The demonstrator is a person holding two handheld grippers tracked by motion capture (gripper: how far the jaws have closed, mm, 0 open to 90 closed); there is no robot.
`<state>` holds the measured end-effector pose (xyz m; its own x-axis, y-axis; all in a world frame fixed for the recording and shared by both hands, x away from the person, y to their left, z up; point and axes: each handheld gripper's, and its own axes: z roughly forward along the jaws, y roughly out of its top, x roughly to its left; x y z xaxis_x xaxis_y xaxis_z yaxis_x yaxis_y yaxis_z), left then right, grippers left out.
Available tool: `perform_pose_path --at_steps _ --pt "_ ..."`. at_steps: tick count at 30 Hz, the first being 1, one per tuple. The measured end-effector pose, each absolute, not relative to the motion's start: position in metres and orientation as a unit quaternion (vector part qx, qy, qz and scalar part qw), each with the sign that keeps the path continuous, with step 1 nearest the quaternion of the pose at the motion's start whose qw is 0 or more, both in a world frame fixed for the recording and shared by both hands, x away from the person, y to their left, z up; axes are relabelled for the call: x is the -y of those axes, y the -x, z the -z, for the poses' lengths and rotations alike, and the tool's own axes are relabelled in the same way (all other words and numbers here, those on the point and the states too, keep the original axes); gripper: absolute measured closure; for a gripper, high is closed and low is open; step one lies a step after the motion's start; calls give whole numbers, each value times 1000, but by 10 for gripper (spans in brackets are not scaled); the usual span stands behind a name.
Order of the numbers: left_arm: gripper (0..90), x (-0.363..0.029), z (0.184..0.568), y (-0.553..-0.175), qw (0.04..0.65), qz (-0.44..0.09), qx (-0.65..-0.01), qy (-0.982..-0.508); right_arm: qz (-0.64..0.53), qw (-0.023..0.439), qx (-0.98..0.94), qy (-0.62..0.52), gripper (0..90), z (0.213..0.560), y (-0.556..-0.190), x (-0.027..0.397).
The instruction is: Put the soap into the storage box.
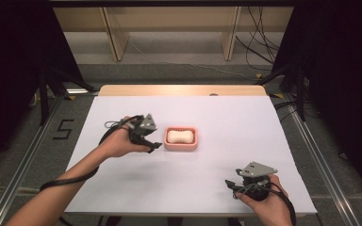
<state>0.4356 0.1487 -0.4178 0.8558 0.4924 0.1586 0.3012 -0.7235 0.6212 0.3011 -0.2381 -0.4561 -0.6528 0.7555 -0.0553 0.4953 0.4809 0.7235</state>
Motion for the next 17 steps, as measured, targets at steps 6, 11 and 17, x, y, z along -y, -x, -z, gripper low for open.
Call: perform_pose_path --at_steps 6,11,17 --pt "371 -195 434 -391 344 -160 -284 -881 -343 195 -840 -372 448 456 -302 238" --pt "369 -218 447 -350 354 -162 -318 -865 -338 182 -840 -384 446 456 -300 236" --pt "383 -234 452 -311 363 -188 -326 -852 -339 183 -845 -371 445 456 -302 235"
